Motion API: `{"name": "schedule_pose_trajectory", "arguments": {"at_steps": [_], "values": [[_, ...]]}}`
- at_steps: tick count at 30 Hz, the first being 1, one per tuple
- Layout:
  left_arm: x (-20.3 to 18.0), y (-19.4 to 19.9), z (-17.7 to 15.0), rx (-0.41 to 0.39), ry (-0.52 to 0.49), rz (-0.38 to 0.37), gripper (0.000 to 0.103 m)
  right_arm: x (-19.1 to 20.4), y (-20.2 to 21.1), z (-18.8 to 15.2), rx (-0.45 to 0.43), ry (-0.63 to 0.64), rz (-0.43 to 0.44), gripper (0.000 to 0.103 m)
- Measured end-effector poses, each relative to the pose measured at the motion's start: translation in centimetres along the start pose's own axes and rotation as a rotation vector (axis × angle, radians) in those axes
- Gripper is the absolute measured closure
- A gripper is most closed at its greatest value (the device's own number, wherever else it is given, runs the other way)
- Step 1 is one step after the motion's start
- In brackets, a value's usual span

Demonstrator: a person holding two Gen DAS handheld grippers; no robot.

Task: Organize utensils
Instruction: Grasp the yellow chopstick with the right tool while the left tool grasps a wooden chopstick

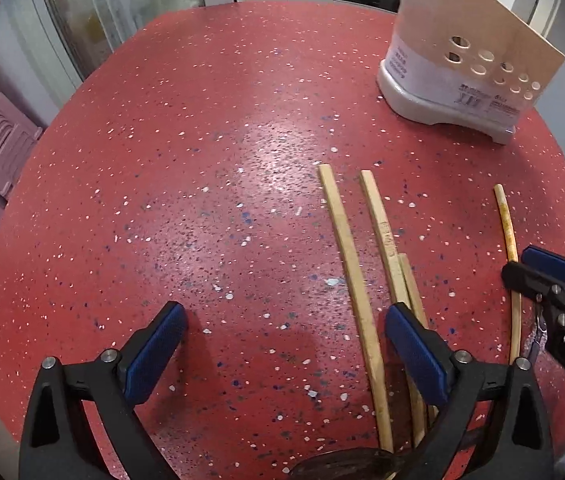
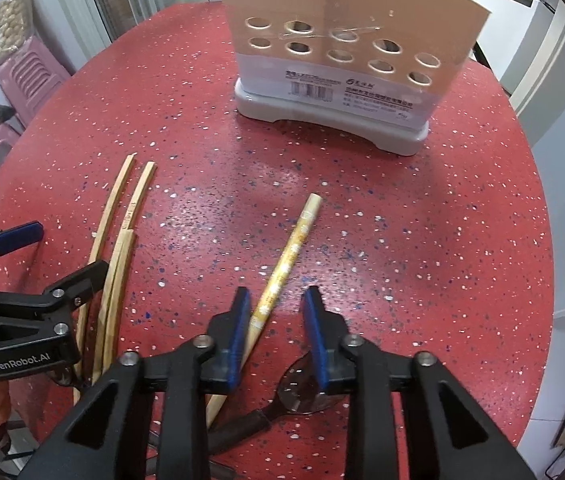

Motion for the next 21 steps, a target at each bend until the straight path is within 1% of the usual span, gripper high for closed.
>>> {"name": "schedule_pose_trajectory", "arguments": {"at_steps": [2, 3, 4, 5, 6, 7, 8, 9, 11, 13, 17, 18, 21], "values": [[-0.8, 0.2, 0.4, 0.002, -0.018, 0.0, 0.0, -0.3, 0.0, 0.0, 0.0, 0.0, 0.001, 0.086], [-1.3, 0.4, 0.4, 0.002, -0.036, 0.001, 0.002, -0.5, 0.0, 0.0, -0.002, 0.0, 0.009, 0.087], [-1.6, 0.5, 0.5, 0.003, -0.05, -0.004, 0.005, -0.7, 0.0, 0.0, -0.004, -0.004, 0.019, 0.089], [-2.1, 0.7, 0.6, 0.002, -0.059, -0.007, 0.013, -0.9, 0.0, -0.1, -0.006, -0.007, 0.024, 0.092], [-2.6, 0.9, 0.6, -0.002, -0.078, -0.011, 0.018, -1.2, -0.1, -0.1, -0.011, -0.011, 0.051, 0.095], [-3.0, 1.1, 0.7, -0.009, -0.095, -0.018, 0.032, -1.5, -0.1, -0.1, -0.012, -0.017, 0.08, 0.095], [-3.6, 1.3, 0.7, -0.016, -0.111, -0.017, 0.052, -1.9, -0.1, -0.2, -0.013, -0.029, 0.107, 0.095], [-4.0, 1.4, 0.7, -0.021, -0.126, -0.023, 0.067, -2.3, -0.1, -0.2, -0.017, -0.04, 0.13, 0.095], [-4.4, 1.6, 0.6, -0.03, -0.13, -0.034, 0.069, -2.9, 0.2, -0.4, -0.036, -0.055, 0.171, 0.095], [-4.4, 1.8, 0.7, -0.051, -0.115, -0.076, 0.071, -3.5, 0.6, -0.7, -0.06, -0.062, 0.203, 0.095], [-3.3, 2.8, 0.2, -0.104, -0.082, -0.12, 0.071, -4.8, 2.0, -1.2, -0.123, -0.069, 0.268, 0.095], [-3.0, 3.6, 0.2, -0.133, -0.068, -0.137, 0.071, -5.1, 2.4, -1.3, -0.141, -0.07, 0.282, 0.095], [-2.0, 4.7, -0.4, -0.19, -0.043, -0.16, 0.071, -6.0, 4.0, -1.8, -0.202, -0.068, 0.322, 0.095]]}}
Point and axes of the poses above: each gripper's, at about its wrist camera, not at the fingertips, and y roughly against the way its jaws point, x to its left, z to its top, the point moved 2 cm from there along -y, roughly the way its jaws point, and after that the axes turned 14 degrees about x, right-handed, at the moved point
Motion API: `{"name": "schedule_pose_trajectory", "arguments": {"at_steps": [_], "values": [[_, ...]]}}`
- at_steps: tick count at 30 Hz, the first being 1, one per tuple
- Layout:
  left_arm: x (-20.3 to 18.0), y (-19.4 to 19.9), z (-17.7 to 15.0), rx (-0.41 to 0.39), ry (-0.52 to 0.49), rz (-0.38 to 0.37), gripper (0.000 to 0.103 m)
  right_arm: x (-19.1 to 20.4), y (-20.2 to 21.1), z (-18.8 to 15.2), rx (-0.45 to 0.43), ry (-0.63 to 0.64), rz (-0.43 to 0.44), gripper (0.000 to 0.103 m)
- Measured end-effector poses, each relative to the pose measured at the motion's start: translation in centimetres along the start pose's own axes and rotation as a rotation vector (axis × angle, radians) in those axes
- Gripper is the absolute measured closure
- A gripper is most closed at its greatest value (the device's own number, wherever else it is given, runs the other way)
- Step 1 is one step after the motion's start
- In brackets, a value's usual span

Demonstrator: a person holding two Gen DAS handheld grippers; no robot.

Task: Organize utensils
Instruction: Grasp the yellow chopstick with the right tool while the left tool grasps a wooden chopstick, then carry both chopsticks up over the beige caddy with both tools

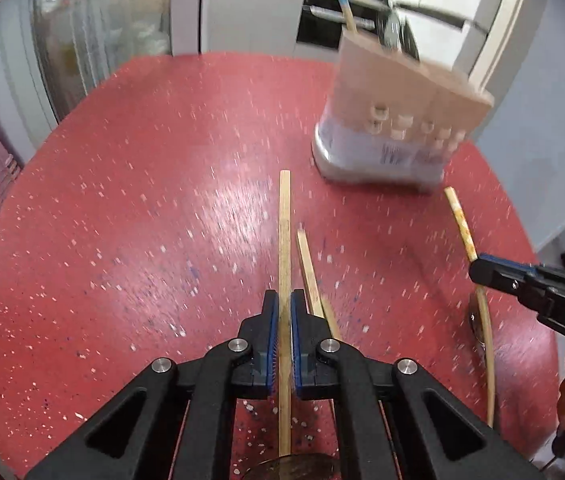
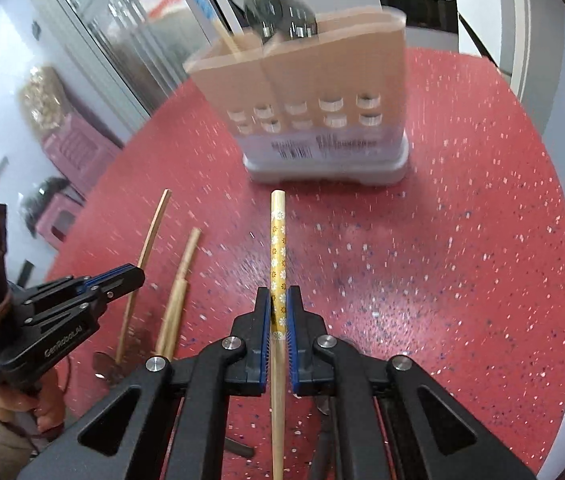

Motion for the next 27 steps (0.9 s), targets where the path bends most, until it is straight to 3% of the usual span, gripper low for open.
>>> {"name": "schedule_pose_trajectory", "arguments": {"at_steps": [12, 19, 27], "values": [[1.0, 6.7, 1.4, -0.19, 0.064, -0.066, 0.071, 1.3, 7.6, 1.8, -0.218, 0.023, 0.074, 0.095], [0.7, 10.5, 4.4, -0.287, 0.053, -0.109, 0.071, 1.6, 11.5, 4.0, -0.313, 0.041, 0.065, 0.095], [-0.7, 14.1, 9.1, -0.376, 0.029, -0.153, 0.071, 1.7, 15.5, 9.0, -0.413, 0.052, 0.021, 0.095]]}}
Point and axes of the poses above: each gripper's, at about its wrist camera, not at the fingertips, and y roughly against the way its jaws point, x to its left, z to its top, the point moved 2 cm from there along -y, roughly the way its jaws point, and after that the axes turned 14 degrees about x, right-handed, at the moved point
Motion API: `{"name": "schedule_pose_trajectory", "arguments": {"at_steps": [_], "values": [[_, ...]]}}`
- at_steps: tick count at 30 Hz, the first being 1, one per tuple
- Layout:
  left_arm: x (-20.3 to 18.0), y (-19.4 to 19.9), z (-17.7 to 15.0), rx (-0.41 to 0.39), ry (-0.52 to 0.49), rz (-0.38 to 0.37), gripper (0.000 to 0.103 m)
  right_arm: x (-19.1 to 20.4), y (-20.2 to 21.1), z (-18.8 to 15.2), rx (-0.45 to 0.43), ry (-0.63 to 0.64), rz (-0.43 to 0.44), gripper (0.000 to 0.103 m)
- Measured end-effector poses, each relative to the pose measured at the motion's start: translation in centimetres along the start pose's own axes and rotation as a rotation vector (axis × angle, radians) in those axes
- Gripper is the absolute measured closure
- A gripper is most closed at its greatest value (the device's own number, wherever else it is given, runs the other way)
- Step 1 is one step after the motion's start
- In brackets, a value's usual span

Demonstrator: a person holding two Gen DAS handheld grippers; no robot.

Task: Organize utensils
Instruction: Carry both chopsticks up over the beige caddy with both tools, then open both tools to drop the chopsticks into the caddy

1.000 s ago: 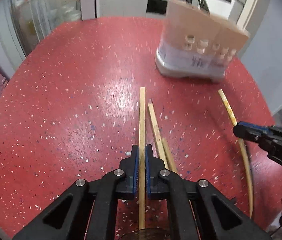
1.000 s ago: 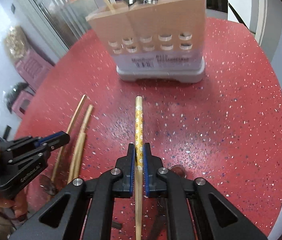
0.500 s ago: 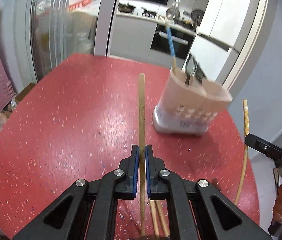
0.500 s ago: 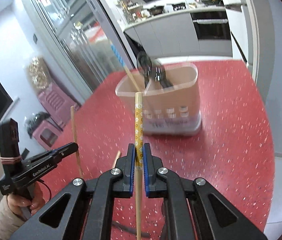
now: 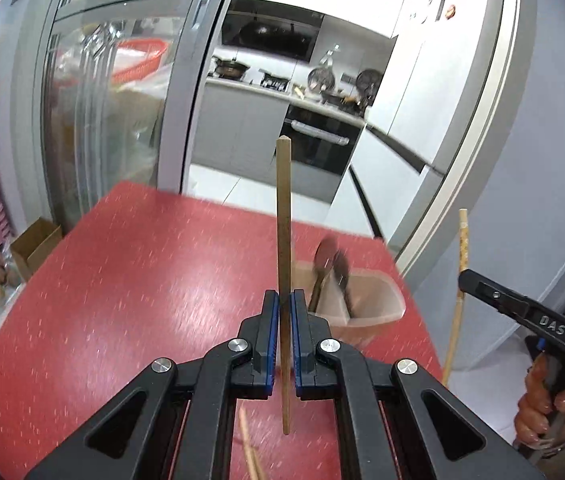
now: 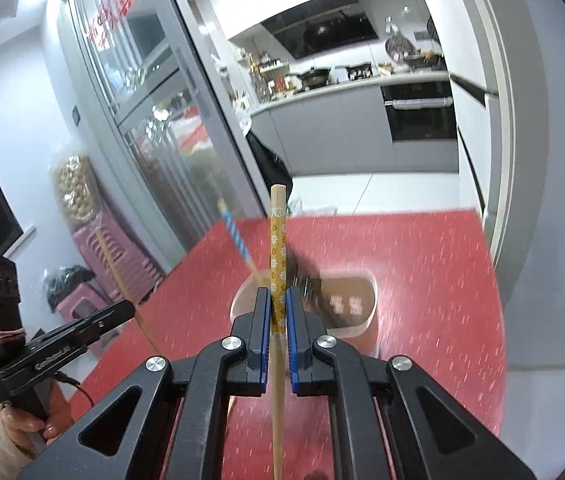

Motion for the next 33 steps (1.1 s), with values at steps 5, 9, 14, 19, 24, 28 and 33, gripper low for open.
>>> {"name": "schedule_pose_trajectory", "arguments": {"at_steps": [5, 9, 14, 19, 24, 28, 33], "values": [[-1.7, 0.7, 4.4, -0.063, -0.029, -0.016, 0.071, 0.3, 0.5, 3.9, -0.066, 0.031, -0.023, 0.095], [-2.5, 0.6, 7.1, -0.096, -0.045, -0.028, 0.071, 0.2, -0.2, 6.5, -0.102, 0.043, -0.04, 0.095], [-3.7, -0.8, 9.1, -0.112, -0.075, -0.026, 0.071, 0.2, -1.6, 8.7, -0.148, 0.072, -0.077, 0.095], [-3.7, -3.1, 9.5, -0.106, -0.08, -0.011, 0.071, 0.1, -3.6, 9.8, -0.172, 0.108, -0.108, 0.095], [-3.2, -5.4, 9.5, -0.08, -0.065, 0.002, 0.071, 0.0, -5.7, 9.9, -0.182, 0.153, -0.143, 0.095], [-2.7, -7.0, 9.1, -0.056, -0.061, 0.019, 0.071, -0.4, -7.3, 9.4, -0.179, 0.175, -0.157, 0.095], [-2.3, -8.9, 8.2, -0.009, -0.056, 0.037, 0.071, -1.4, -9.4, 8.1, -0.136, 0.182, -0.171, 0.095]]}}
Point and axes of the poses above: each gripper's, at about its wrist camera, not at the fingertips, and y roughly against the way its jaws point, x to its left, z to its top, the point moved 2 cm from there along -y, roughly the way its jaws point, and after that the axes turned 14 degrees about x, right-handed, at the moved point
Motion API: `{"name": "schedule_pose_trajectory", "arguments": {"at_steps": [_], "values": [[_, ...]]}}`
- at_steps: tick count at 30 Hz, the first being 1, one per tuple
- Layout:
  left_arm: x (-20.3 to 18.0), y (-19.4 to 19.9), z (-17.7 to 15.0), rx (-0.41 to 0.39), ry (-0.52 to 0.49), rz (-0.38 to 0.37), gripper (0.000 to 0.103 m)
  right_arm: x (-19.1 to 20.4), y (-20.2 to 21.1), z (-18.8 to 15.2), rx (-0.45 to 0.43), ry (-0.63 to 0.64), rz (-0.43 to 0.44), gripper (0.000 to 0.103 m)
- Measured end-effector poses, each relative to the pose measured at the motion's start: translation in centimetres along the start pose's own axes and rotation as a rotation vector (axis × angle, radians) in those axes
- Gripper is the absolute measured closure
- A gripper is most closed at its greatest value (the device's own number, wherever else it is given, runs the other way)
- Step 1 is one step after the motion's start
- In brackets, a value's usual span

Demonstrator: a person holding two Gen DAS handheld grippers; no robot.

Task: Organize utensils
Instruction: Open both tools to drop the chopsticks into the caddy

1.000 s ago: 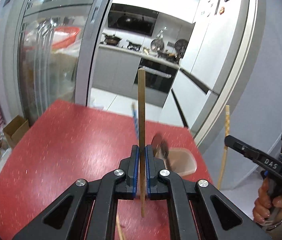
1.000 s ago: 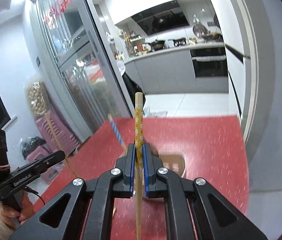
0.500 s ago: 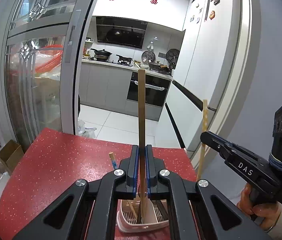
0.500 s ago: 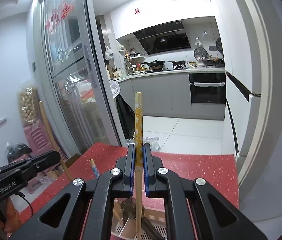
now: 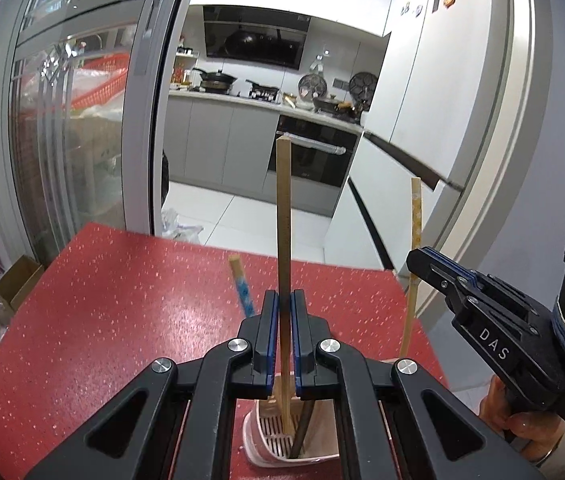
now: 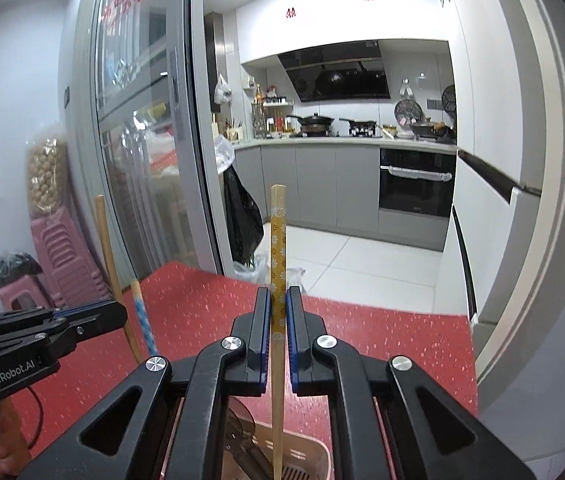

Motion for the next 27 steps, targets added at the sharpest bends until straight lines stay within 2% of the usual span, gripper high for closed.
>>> {"name": "schedule_pose_trajectory", "arguments": {"at_steps": [11, 15, 23, 25, 27], "values": [[-0.6, -2.7, -2.8, 0.095, -0.034, 0.058, 0.071, -0.5, -2.7, -3.6, 0.112, 0.001, 0.015, 0.095], [-0.7, -3.4, -3.7, 0.127, -0.044, 0.089, 0.071, -0.3, -3.4, -3.8, 0.139, -0.001, 0.024, 0.095], [0.0, -2.8, -4.1, 0.134, -0.017, 0.117, 0.071, -0.6, -3.8, -3.4, 0.178, -0.047, 0.066, 0.094], [0.1, -2.4, -4.3, 0.137, -0.013, 0.127, 0.071, -0.9, -3.6, -3.5, 0.184, -0.061, 0.071, 0.09], [0.3, -2.3, -4.4, 0.142, -0.007, 0.132, 0.071, -1.1, -3.3, -3.6, 0.185, -0.076, 0.078, 0.073]]}}
Point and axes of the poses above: each gripper's, at about its wrist camera, not at the fingertips, and y roughly against the way its jaws point, x to its left, z to its top, the point moved 2 cm from there along -y, roughly the way its jaws point, and after that the axes turned 14 degrees about x, right-handed, at the moved point
